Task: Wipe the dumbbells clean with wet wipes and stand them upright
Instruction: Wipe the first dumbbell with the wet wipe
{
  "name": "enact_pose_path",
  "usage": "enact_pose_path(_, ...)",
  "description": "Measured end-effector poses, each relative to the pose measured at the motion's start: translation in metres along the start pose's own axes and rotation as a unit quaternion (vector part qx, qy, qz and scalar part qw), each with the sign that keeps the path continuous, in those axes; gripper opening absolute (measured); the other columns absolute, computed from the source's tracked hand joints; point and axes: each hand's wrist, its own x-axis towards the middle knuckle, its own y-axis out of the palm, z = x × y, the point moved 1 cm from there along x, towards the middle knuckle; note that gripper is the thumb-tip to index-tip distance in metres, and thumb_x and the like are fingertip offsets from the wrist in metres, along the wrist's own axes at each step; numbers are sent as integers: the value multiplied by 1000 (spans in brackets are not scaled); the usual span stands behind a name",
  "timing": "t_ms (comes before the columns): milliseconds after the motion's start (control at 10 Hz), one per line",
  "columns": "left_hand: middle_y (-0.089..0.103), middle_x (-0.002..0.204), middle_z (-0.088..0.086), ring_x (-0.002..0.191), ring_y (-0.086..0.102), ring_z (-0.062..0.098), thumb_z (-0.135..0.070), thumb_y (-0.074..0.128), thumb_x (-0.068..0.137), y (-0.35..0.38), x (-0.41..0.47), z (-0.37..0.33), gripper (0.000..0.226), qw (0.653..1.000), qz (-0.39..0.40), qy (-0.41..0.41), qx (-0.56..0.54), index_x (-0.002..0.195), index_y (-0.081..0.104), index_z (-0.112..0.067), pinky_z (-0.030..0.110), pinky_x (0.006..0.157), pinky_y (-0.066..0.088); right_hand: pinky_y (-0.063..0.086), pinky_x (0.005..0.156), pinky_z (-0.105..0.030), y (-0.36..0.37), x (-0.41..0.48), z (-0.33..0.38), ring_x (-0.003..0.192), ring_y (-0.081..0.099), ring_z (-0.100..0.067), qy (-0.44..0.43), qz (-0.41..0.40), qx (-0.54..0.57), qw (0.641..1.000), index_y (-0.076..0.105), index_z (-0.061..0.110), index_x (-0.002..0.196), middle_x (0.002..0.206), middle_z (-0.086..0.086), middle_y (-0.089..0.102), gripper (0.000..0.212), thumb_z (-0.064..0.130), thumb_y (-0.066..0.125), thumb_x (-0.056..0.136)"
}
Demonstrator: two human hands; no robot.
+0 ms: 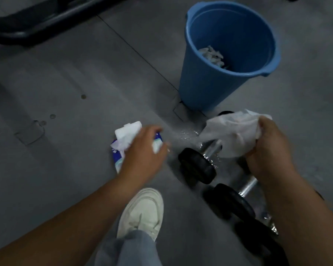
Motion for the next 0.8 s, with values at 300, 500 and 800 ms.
enact_pose_path(300, 48, 129, 1, 118, 49, 22, -76, 77, 52, 82, -7, -22, 106, 955, 255, -5, 153, 130, 35, -17, 37, 97, 45, 49, 71, -34, -38, 50, -82, 68, 53, -16, 181, -49, -165, 968, 48, 20, 78, 81, -2, 53, 20, 18, 39, 96)
enact_pose_path(500, 42, 143, 8, 132, 41, 22, -71, 84, 49, 95, -3, -17, 126, 959, 250, -59, 117, 145, 24, -16, 33, 107, 39, 52, 56, -27, -3, 61, -102, 55, 61, -23, 298, 38, 68, 951, 52, 8, 77, 56, -10, 59, 33, 19, 30, 99)
enact_pose_path(800, 42, 136, -2, 124, 42, 14, -58, 88, 51, 67, -17, -24, 116, 979, 196, 1, 63, 144, 29, -21, 30, 105, 39, 50, 71, -34, 1, 11, -83, 59, 60, -25, 254, 28, 211, 944, 53, 2, 73, 64, -15, 58, 29, 7, 30, 89)
